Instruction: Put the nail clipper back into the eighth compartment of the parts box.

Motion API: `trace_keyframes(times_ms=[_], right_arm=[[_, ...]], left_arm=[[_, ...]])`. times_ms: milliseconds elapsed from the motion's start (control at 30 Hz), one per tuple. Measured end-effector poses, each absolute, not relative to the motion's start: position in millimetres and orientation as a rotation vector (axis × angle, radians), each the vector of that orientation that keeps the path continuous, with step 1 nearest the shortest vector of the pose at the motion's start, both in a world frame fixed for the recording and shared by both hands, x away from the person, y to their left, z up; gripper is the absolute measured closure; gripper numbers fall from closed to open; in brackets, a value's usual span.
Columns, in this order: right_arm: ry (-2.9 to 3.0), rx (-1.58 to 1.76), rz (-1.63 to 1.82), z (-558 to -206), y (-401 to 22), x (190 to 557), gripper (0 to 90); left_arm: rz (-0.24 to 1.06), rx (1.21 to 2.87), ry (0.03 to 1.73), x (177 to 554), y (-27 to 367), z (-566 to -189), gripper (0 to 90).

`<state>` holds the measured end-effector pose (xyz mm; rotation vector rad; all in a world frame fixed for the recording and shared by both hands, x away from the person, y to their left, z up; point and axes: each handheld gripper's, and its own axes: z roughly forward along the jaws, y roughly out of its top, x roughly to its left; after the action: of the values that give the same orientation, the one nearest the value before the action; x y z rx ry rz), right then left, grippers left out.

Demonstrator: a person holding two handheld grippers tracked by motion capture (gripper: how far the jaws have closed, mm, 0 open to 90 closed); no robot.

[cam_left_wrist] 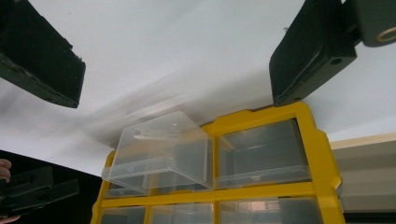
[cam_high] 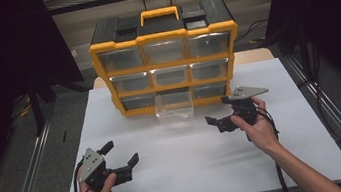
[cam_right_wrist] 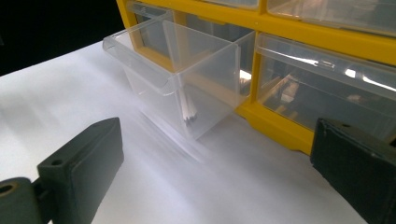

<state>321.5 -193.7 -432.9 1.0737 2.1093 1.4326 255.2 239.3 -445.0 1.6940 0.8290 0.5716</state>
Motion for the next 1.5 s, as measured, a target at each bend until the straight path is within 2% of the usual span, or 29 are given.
trace_keyframes(times_ms=[800,1267,1500], right_arm=[[1.951,1.128,1.459,-435,-232,278,3.0],[1.912,1.178,1.406,-450,-267,236,2.9],[1.901,1.202,1.430,-451,-270,243,3.6]], left_arm=[[0.553,1.676,0.872,255,242,-447,3.8],[0.548,1.676,0.851,252,238,-445,3.7],[0.541,1.686,0.833,252,237,-445,3.7]])
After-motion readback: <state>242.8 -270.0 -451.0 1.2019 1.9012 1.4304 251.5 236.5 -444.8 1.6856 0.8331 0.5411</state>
